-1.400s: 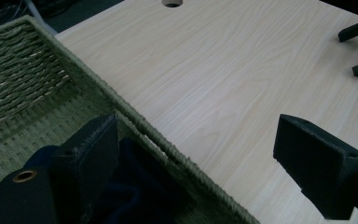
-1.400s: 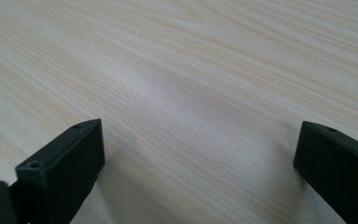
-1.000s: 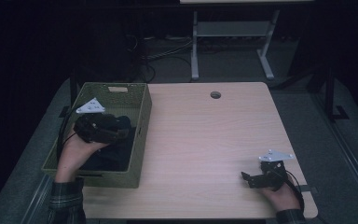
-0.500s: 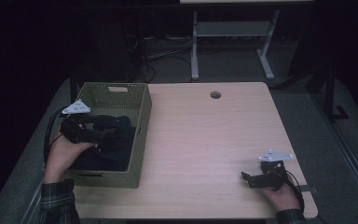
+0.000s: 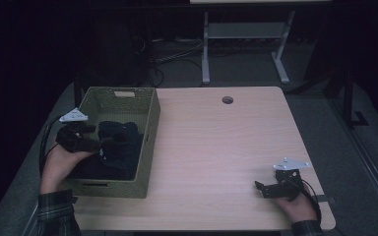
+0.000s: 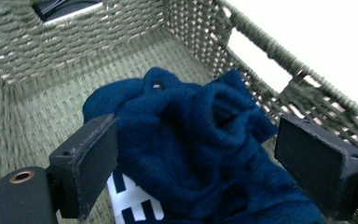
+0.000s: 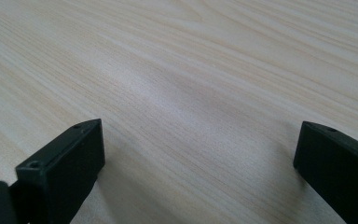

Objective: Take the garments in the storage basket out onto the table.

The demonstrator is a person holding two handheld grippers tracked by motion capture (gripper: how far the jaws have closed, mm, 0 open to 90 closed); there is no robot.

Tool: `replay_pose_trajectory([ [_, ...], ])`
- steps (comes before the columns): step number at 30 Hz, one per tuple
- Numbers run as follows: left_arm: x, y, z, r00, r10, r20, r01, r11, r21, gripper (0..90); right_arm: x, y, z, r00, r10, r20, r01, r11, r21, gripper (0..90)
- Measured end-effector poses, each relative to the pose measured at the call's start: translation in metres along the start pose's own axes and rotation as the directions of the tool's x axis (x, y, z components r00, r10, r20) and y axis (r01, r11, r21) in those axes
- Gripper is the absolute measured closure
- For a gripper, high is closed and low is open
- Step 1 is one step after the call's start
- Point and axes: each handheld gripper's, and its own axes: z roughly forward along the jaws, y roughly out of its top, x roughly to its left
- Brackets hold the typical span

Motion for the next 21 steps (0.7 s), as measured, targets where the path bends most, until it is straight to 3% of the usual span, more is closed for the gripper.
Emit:
replay_pose_trajectory([
  [21, 0.009, -0.012, 0.030, 0.9993, -0.035, 0.013, 0.034, 0.9953, 0.091, 12.3, 0.000, 0.000, 0.000, 1.0000, 0.000, 0.000, 0.000, 1.000, 0.000, 1.5],
])
